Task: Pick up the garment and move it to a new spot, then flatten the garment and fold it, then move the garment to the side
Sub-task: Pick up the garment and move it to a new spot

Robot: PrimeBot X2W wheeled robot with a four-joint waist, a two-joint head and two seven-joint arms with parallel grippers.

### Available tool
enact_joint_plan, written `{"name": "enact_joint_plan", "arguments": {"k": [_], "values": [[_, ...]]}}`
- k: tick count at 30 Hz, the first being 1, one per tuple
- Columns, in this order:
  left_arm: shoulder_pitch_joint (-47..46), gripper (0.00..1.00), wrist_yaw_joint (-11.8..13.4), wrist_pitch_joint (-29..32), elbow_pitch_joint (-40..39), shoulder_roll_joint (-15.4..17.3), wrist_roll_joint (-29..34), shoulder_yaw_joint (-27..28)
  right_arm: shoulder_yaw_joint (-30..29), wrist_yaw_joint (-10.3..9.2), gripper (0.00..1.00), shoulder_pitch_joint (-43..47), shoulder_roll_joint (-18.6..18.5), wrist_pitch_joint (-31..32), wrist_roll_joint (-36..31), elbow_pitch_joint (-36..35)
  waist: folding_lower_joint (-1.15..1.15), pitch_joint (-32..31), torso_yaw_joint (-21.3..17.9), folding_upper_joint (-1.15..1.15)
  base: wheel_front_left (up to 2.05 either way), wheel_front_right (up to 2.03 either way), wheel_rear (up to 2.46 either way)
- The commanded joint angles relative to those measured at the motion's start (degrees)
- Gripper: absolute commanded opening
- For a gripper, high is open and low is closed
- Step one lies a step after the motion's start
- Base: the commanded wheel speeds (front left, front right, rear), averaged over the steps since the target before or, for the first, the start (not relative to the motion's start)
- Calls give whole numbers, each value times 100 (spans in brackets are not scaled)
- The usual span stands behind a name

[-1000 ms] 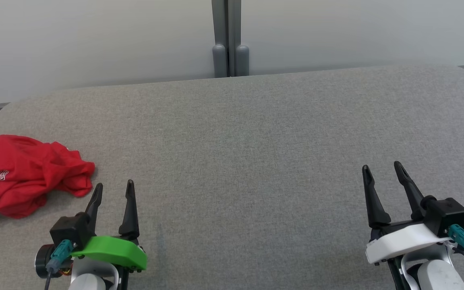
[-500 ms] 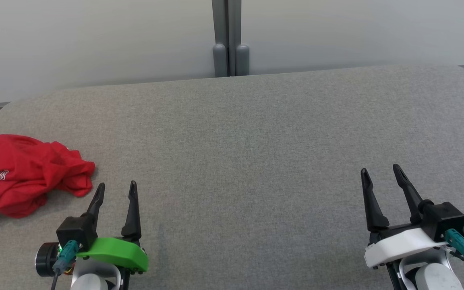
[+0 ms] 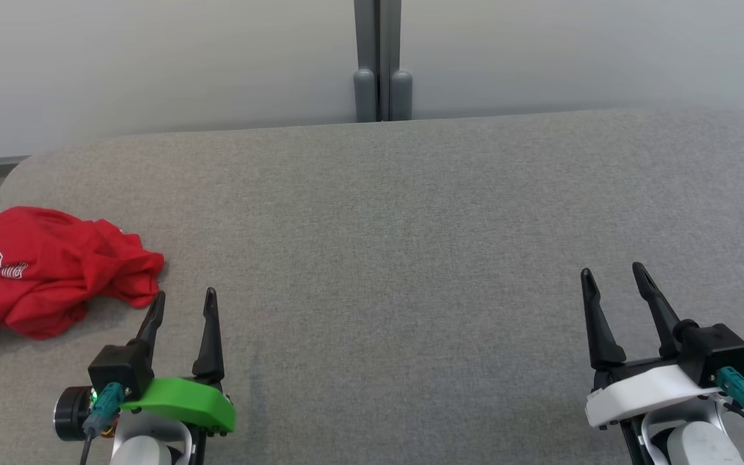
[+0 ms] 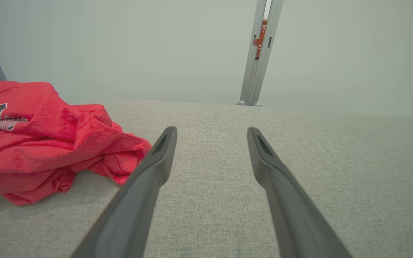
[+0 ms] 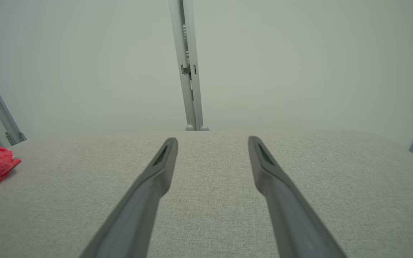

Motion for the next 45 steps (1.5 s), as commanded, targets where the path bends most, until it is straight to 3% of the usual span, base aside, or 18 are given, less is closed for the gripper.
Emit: {"name": "enact_joint_plan", "arguments": {"k": [1, 18, 24, 38, 45], "values": [[-139, 100, 27, -22, -18, 15, 52, 36, 7, 0, 100, 3, -15, -34, 34, -37, 0, 47, 104, 0, 0, 0, 0], [-240, 100, 157, -14, -233, -2, -81, 261, 535, 0, 100, -246, -251, 181, 129, -404, 0, 361, 1801, 0, 0, 0, 0], [-134, 100, 216, -14, -321, -5, -169, 361, 681, -1, 100, -306, -299, 246, 181, -483, 0, 379, 2217, 0, 0, 0, 0], [-220, 100, 288, -14, -466, -6, -338, 348, 758, -1, 100, -362, -370, 332, 201, -606, 0, 636, 2353, 0, 0, 0, 0], [-1021, 100, 134, -13, -244, -7, -439, 248, 759, -1, 100, -656, -582, 529, 160, -941, 0, 1353, 2127, 0, 0, 0, 0]]}}
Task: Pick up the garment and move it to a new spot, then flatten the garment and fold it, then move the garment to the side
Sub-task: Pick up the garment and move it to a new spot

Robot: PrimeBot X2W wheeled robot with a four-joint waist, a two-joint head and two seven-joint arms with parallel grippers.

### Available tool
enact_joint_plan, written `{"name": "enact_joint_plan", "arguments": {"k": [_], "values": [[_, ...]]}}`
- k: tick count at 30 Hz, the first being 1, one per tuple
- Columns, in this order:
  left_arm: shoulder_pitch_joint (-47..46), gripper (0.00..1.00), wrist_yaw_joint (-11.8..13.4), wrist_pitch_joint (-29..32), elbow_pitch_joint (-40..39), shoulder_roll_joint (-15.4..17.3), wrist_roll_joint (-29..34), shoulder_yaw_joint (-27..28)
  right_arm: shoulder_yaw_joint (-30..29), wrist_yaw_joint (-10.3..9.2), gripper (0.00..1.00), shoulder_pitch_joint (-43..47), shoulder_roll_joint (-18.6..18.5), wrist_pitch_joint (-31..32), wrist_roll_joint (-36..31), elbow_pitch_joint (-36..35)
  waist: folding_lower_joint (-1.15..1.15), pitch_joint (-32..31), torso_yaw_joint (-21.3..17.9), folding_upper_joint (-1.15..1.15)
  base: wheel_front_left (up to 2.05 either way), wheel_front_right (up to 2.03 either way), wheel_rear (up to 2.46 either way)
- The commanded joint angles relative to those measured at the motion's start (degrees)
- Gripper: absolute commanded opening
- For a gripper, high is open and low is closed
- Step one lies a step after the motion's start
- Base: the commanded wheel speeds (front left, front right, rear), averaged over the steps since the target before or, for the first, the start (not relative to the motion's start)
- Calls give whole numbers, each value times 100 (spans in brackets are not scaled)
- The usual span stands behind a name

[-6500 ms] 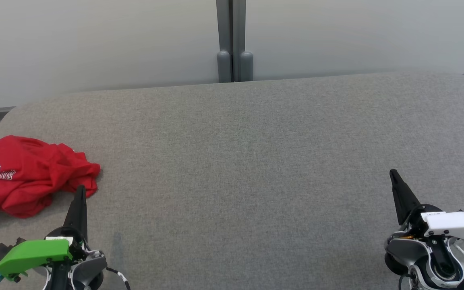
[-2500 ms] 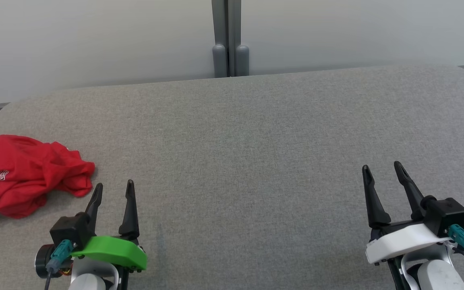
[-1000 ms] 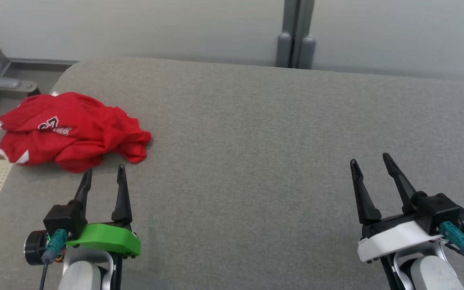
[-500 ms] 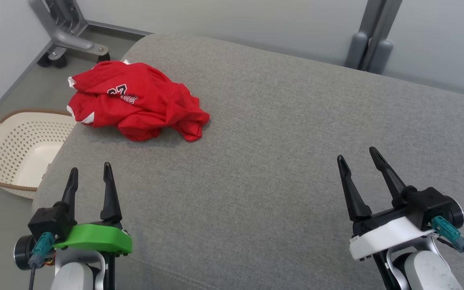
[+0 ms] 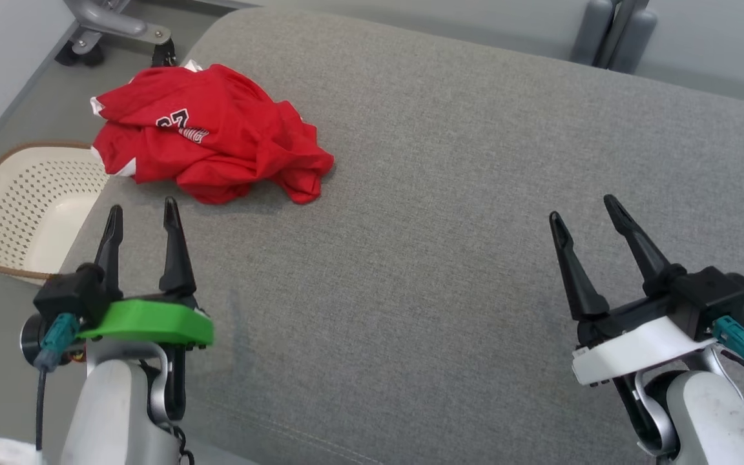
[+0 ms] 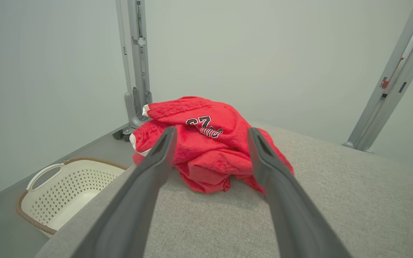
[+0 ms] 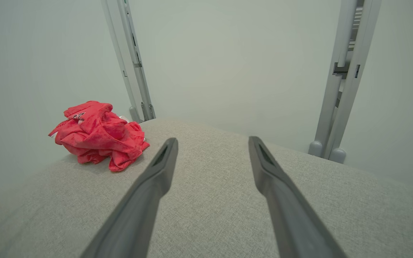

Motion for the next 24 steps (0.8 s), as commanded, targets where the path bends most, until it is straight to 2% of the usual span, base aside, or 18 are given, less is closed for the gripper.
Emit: {"name": "enact_joint_plan", "arguments": {"k": [1, 14, 22, 23, 24], "values": [[-272, 100, -44, -4, 124, 6, -38, -50, -16, -2, 100, -135, -72, 37, -20, -81, 0, 481, -211, 0, 0, 0, 0], [-2704, 100, -346, 527, 2575, 482, -407, -145, -77, -2, 100, -667, -404, 267, 63, -506, 0, 1664, -911, 0, 0, 0, 0], [-3470, 100, -399, 428, 3772, 743, -720, -66, -103, -2, 100, -715, -433, 197, 92, -503, 0, 1879, -1088, 0, 0, 0, 0], [-3509, 97, -395, 359, 3830, 772, -729, -55, -111, -2, 100, -715, -434, 193, 98, -491, 0, 1877, -1091, 0, 0, 0, 0], [-3548, 0, -399, 291, 3887, 826, -728, -57, -132, -2, 100, -715, -431, 176, 96, -482, 0, 1869, -1090, 0, 0, 0, 0]]}}
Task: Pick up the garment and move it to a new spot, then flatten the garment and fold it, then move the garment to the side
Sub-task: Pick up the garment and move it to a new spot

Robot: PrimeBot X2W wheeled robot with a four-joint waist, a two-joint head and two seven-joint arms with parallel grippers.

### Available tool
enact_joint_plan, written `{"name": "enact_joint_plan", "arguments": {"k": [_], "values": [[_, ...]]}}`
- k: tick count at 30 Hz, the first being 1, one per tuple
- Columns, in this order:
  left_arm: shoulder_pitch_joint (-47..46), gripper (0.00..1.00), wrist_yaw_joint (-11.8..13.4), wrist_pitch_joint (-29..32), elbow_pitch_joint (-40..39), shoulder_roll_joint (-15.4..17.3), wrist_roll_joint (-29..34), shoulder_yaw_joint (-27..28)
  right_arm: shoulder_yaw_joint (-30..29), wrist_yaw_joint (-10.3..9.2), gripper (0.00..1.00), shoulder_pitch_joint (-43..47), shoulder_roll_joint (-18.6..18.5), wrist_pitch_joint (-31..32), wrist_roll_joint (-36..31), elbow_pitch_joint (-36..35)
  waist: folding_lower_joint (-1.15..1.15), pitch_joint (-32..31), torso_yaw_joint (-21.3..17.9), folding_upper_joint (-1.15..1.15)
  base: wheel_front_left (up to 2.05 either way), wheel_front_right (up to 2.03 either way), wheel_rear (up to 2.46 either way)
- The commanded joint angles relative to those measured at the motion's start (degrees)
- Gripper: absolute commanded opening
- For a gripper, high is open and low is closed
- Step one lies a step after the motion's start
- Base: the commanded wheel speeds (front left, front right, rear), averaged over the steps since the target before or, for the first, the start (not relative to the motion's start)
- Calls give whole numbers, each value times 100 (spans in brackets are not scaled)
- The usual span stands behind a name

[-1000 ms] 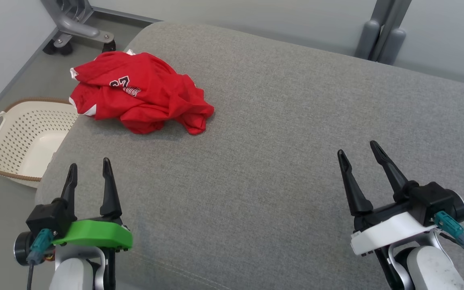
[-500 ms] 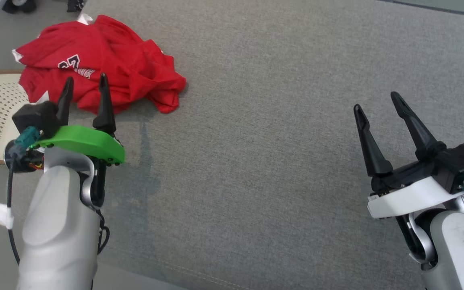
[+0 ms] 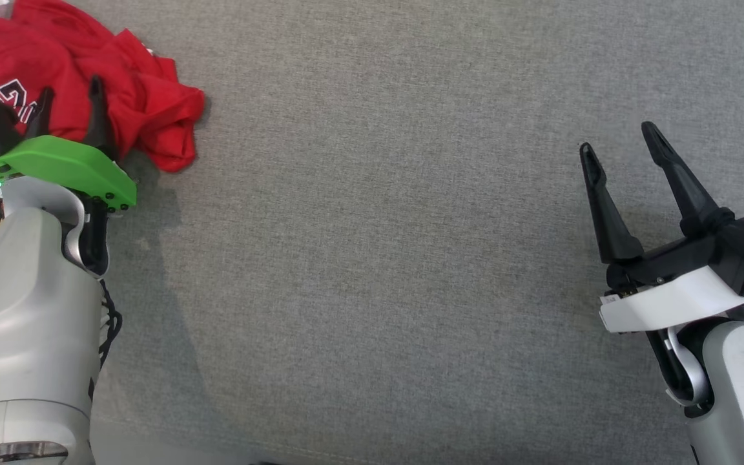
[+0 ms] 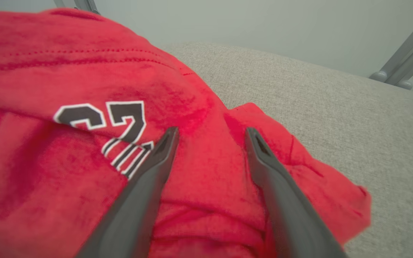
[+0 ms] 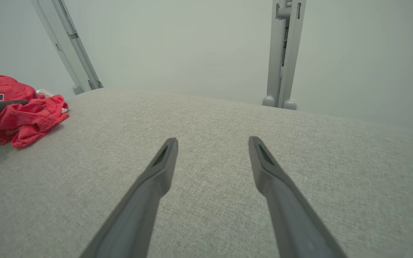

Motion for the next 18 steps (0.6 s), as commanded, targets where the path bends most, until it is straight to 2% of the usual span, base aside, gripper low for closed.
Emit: {"name": "enact_joint_plan", "arguments": {"k": [1, 8, 18], "values": [[-104, 0, -12, -77, 72, 119, -3, 8, -32, -2, 100, -48, -3, -46, 16, 9, -1, 86, -101, 0, 0, 0, 0], [80, 0, 162, -320, -109, 290, 174, 35, -107, -2, 100, 64, 72, -100, -28, 42, -1, -225, 32, 0, 0, 0, 0], [1107, 0, 395, -324, -2409, 283, 535, 452, -221, -2, 100, 292, 244, -195, -77, 112, -1, -948, 102, 0, 0, 0, 0]]}}
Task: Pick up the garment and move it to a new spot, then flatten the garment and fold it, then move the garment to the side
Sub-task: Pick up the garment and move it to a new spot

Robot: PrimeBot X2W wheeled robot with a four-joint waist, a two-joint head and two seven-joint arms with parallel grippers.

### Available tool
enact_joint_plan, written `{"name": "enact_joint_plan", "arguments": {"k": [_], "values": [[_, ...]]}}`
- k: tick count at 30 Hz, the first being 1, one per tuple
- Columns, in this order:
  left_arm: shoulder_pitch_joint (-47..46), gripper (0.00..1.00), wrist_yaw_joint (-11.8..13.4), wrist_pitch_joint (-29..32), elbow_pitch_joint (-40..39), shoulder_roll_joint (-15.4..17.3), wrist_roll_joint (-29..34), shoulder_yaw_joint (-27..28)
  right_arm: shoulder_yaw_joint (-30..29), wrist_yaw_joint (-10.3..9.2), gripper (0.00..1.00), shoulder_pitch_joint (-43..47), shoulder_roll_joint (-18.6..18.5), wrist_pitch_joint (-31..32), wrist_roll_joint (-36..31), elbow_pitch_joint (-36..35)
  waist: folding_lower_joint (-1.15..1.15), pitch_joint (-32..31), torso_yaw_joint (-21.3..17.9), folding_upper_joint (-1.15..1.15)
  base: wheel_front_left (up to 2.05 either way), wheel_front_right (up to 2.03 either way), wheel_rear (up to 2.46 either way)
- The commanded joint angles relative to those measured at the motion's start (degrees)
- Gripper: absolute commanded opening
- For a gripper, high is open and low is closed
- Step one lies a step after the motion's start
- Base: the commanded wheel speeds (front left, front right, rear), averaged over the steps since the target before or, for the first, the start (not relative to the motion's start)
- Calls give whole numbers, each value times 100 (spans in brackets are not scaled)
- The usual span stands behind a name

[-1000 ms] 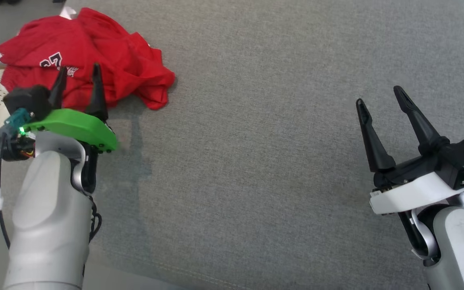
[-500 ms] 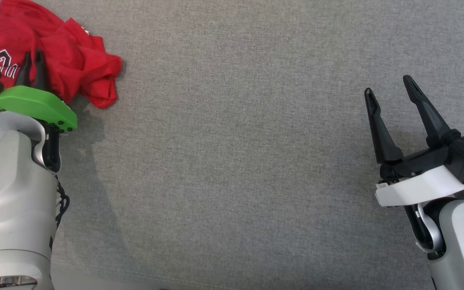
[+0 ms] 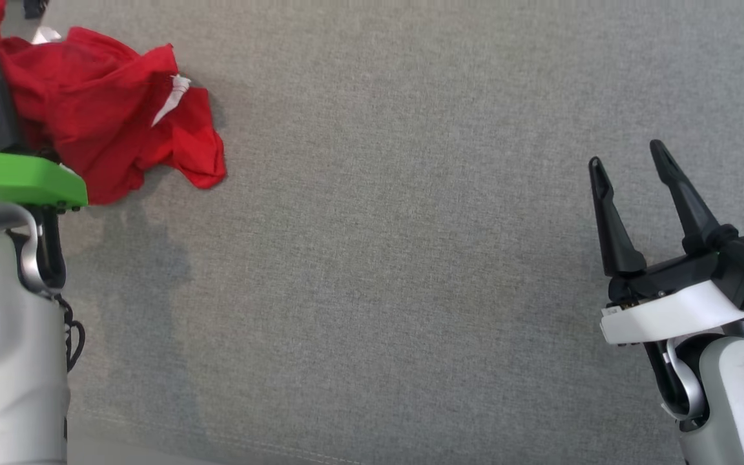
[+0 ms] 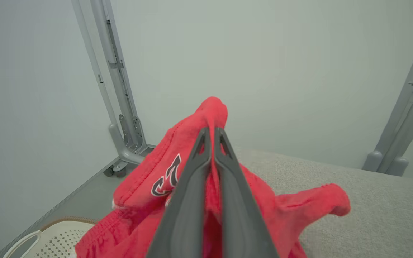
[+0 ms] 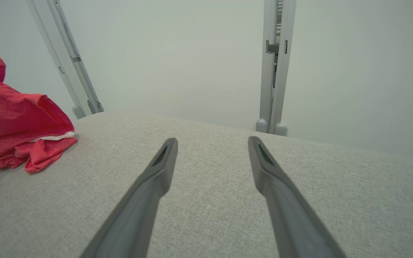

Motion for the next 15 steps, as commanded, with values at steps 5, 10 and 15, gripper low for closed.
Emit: {"name": "enact_joint_plan", "arguments": {"k": [5, 10, 15], "values": [[861, 0, 43, -19, -1158, -168, 204, -96, -29, -2, 100, 189, 183, -117, -46, 86, 0, -697, -218, 0, 0, 0, 0], [1487, 0, -8, 170, -2058, -402, 299, -461, 0, -3, 100, 262, 326, -175, -23, 134, 0, -904, -672, 0, 0, 0, 0], [1796, 0, -131, 526, -2699, -697, 351, -1164, 4, -3, 100, 279, 436, -237, 9, 157, 0, -876, -1309, 0, 0, 0, 0]]}}
